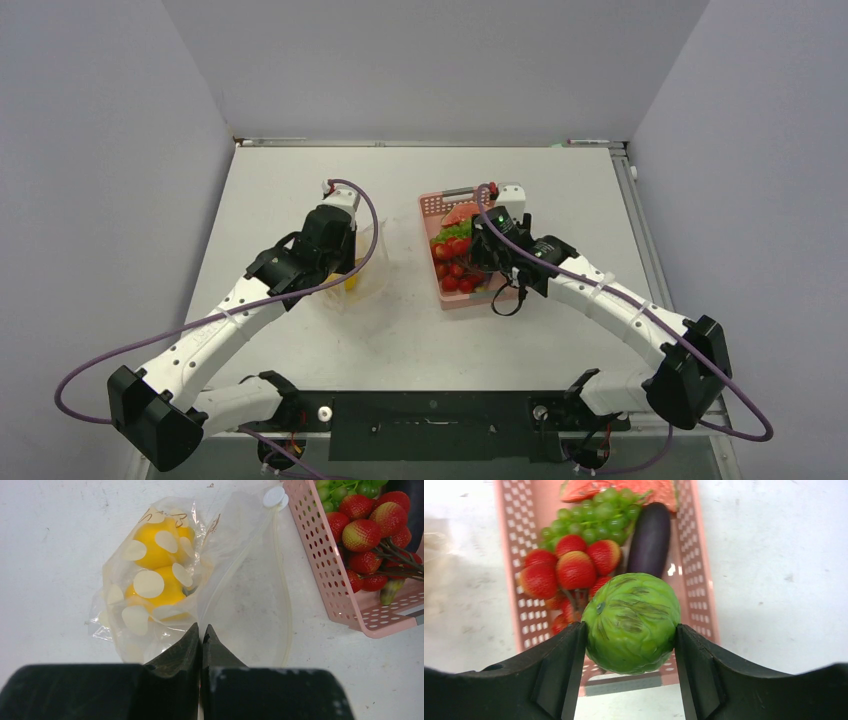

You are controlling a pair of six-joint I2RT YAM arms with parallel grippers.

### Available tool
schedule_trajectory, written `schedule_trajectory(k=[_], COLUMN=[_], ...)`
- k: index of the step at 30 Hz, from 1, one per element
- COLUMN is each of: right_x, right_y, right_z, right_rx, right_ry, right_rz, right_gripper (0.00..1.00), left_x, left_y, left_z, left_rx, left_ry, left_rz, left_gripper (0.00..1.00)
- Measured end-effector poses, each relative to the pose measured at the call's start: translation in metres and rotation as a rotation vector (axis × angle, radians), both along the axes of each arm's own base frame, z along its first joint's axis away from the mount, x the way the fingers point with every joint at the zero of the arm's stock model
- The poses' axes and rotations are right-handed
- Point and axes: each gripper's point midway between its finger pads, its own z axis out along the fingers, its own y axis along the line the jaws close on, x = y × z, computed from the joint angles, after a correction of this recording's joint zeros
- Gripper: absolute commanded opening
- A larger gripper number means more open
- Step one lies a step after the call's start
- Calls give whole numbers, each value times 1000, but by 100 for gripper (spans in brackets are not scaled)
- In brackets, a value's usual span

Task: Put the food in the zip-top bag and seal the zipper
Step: Pick up the fake fruit from the bin, then place the fake fruit in the zipper food storage bag.

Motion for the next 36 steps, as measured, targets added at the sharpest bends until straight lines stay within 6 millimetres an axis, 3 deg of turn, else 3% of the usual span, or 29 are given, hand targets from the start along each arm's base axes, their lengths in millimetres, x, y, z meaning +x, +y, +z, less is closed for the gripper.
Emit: schedule_trajectory(k=[21, 25, 32, 36], right_x=[-36, -39, -48, -54], right_y=[140, 164, 201, 222], right_z=[75, 74, 45, 42], right_rx=[489, 557, 587, 600], right_ry=[-114, -94, -8, 13], right_rz=[434, 484, 550, 591], right_gripper=[28, 29, 28, 29], left_x=[0, 0, 0, 0], left_y=[0, 0, 0, 0], left_z=[0, 0, 0, 0], left_rx=[0, 0, 0, 0], left_ry=[0, 0, 1, 1], left_rz=[0, 0, -1, -1], left_gripper=[0, 0, 0, 0])
